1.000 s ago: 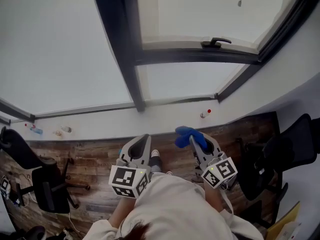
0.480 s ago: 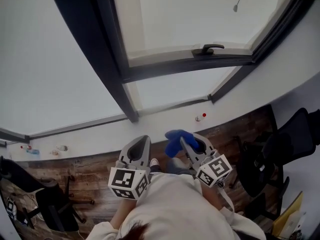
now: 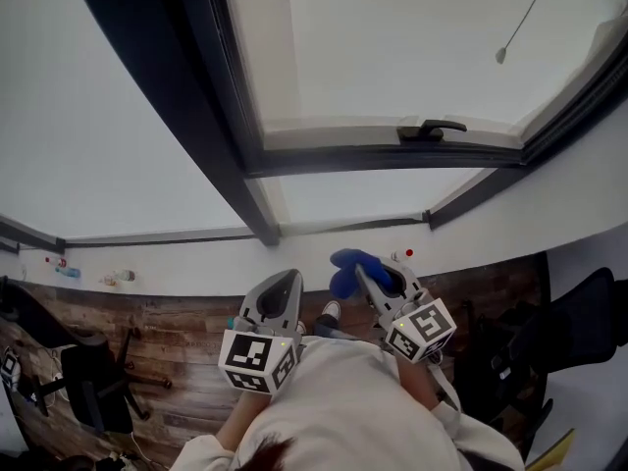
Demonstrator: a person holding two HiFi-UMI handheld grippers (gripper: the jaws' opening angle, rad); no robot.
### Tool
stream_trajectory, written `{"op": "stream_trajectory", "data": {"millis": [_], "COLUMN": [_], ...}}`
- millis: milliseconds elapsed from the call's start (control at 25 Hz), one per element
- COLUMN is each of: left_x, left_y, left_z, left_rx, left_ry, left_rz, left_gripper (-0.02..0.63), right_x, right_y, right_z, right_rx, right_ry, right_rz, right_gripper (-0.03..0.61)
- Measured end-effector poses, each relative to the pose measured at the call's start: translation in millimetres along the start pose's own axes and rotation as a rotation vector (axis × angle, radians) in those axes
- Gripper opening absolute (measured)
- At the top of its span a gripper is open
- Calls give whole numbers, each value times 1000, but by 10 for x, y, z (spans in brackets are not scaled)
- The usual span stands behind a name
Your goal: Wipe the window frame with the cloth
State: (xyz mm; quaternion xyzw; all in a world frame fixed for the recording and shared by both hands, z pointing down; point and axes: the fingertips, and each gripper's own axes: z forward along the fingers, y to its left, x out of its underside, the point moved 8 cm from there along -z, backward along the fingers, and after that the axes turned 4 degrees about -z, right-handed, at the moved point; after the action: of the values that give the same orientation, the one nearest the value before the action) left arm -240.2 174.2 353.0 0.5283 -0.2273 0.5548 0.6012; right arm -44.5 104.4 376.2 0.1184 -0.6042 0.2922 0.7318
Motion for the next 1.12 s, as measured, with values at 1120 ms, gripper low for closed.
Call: {"op": "stream_trajectory", "data": {"millis": [1120], "left_x": [-352], "left_y": [144], "left_z": [472], "left_rx": [132], "left_ry": [55], "left_rz": [48], "left_gripper": [5], "right_x": [-380], "right_y": [-435], "right_z": [745], "right_rx": [102], "right_ry": [-48], "right_rz": [-51], "right_gripper": [44]}}
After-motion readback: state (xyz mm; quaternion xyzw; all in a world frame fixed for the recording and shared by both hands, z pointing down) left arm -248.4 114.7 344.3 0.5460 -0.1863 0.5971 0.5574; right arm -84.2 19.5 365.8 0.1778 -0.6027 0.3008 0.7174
